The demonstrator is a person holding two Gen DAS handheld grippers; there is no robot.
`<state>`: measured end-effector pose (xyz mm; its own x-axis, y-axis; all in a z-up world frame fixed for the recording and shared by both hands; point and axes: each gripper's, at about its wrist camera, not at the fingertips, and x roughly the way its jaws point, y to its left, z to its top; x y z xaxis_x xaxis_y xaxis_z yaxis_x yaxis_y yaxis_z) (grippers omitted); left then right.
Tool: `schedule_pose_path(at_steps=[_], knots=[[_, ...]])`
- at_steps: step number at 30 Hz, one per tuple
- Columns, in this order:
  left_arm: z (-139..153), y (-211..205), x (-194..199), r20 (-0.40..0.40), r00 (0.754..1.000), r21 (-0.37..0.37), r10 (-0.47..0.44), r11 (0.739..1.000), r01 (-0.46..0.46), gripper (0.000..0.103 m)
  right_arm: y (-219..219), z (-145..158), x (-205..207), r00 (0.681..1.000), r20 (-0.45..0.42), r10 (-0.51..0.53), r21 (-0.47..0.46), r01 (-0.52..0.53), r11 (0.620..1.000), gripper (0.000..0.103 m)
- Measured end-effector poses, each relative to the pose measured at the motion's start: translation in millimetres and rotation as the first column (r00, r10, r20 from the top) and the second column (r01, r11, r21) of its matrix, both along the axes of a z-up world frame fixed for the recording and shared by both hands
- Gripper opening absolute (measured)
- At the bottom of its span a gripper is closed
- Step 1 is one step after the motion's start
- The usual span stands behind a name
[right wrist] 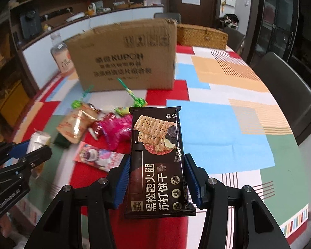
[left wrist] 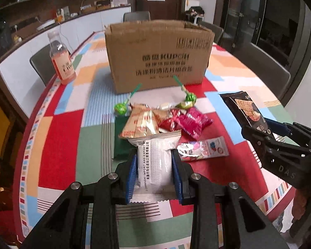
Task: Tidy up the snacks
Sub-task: 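Lift both held packets and carry them over the cardboard box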
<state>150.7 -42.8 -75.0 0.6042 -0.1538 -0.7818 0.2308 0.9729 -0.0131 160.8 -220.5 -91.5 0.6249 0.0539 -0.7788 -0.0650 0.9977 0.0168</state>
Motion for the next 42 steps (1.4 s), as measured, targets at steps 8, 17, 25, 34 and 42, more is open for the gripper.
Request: schedule_pose_path(at_steps=[8,17,25,34,42], knots=[[25.7,7.4,0.3,0.077,0.997,-0.003,0.013,1.0,-0.012,0.031,11.1,30.8,-6.6,0.995,0.09,0.038,0.028,-0.041,0.999,0.051],[54.1,11.4,18.2,0.15,0.989,-0.016,0.007,1.0,-0.004,0.031,17.7,54.6,11.1,0.986,0.156,0.065,0.069,-0.076,0.995,0.051],[87.1,15.9,50.1,0.239,0.971,-0.015,0.015,1.0,-0.012,0.031,27.0,75.2,42.5,0.971,0.222,0.083,0.06,-0.098,0.993,0.051],[124.7,21.0,91.0,0.347,0.937,0.014,0.033,0.999,-0.04,0.031,33.2,103.5,86.4,0.95,0.297,0.097,0.063,-0.12,0.991,0.051],[139.5,23.2,143.2,0.323,0.946,-0.029,0.026,0.999,-0.017,0.031,40.0,126.3,128.2,0.935,0.337,0.115,0.043,-0.137,0.99,0.051]])
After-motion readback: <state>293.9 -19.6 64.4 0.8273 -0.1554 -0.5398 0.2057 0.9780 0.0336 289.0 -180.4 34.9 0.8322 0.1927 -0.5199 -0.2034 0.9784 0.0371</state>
